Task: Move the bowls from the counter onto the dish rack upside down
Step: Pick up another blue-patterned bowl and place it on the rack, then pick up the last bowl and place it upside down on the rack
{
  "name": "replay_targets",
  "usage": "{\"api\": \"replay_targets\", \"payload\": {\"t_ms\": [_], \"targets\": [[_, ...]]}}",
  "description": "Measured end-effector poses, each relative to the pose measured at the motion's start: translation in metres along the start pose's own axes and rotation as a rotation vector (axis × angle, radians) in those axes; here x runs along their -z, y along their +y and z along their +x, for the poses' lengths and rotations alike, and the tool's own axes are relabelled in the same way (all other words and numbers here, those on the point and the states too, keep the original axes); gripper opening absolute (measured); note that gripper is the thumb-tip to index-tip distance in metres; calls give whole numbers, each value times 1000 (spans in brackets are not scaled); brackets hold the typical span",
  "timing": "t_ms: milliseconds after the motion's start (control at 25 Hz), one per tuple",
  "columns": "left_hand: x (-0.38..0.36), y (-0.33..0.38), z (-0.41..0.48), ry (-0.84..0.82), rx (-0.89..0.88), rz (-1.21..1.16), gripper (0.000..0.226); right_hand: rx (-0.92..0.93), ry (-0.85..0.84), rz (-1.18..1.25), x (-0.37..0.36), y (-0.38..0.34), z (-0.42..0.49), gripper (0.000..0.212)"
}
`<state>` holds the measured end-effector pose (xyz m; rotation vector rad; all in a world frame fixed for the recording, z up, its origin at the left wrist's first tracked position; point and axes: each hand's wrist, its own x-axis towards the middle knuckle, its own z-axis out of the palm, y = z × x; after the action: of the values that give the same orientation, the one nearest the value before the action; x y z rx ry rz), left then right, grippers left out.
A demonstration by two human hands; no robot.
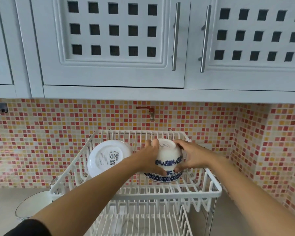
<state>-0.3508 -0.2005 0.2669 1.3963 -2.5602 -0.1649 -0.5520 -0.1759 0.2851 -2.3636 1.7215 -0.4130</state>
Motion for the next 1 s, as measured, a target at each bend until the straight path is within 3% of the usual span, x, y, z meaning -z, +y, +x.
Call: {"api": "replay_targets", "payload": {"t_ms": [160,320,440,680,840,1000], "targets": [[16,1,-8,-13,0,-45,102,-44,-32,-117,10,-14,-3,110],[65,-14,-44,314,-22,-113,76,-25,96,-121,30,-65,2,94],[98,-59,-89,411,26,-163,67,59,198,-70,23,-131,14,80],[118,-196,-186,400,252,-162,66,212,122,67,-49,-289,65,70],[104,-278,-251,322,410,-136,66,194,40,100,-119,-376,96,69],[73,-327,-286,210,478,-106,65,137,-18,184,-188,-418,115,68]]}}
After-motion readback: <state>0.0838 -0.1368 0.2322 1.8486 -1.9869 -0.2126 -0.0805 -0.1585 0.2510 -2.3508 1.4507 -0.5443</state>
